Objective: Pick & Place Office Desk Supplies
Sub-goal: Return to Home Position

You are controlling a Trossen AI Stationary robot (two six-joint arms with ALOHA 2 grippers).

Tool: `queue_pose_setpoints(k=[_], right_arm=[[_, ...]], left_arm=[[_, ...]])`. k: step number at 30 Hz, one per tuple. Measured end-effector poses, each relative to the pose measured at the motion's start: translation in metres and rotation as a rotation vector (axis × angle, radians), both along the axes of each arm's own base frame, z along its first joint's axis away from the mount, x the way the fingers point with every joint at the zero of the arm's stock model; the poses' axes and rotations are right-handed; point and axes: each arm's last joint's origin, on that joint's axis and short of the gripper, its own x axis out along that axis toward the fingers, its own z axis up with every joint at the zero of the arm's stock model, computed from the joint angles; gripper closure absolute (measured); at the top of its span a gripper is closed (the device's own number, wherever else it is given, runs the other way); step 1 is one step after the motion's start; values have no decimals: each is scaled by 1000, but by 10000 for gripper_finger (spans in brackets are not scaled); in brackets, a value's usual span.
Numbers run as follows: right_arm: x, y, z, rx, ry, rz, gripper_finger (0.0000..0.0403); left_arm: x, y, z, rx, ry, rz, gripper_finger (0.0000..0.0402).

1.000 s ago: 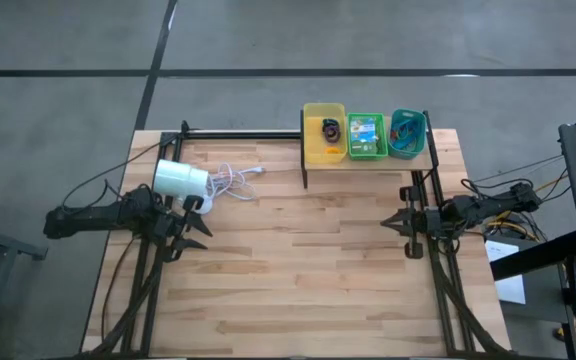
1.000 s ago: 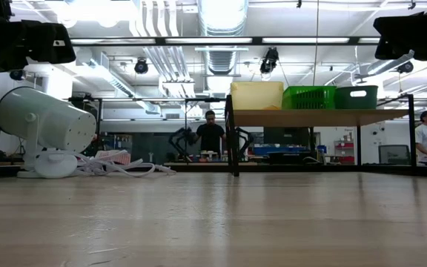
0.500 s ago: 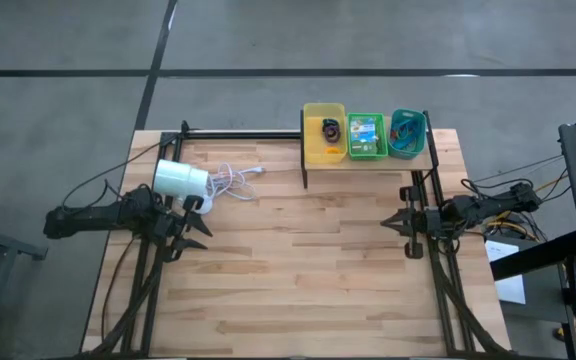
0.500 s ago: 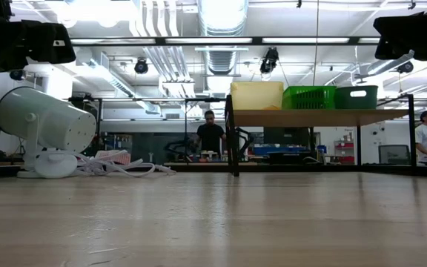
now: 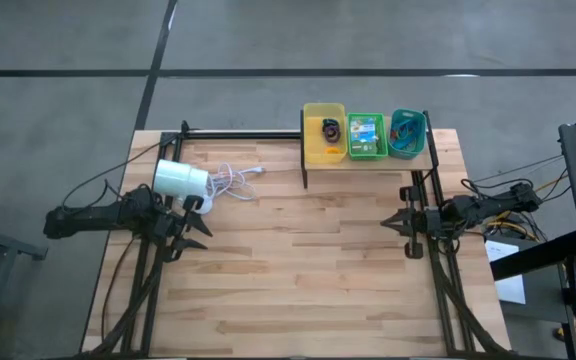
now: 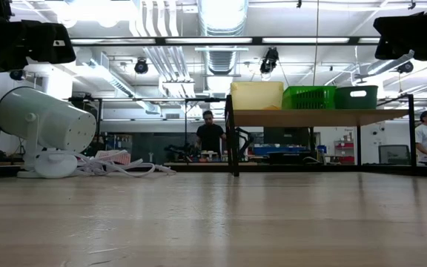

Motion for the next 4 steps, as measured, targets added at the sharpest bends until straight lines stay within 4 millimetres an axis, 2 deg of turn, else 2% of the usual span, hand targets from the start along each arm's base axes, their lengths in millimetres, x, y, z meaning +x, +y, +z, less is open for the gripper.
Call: queue_pose_setpoints(k=[4], right_arm=[[0,0,0,0,0,0,394]], left_arm=[[0,0,0,0,0,0,229]])
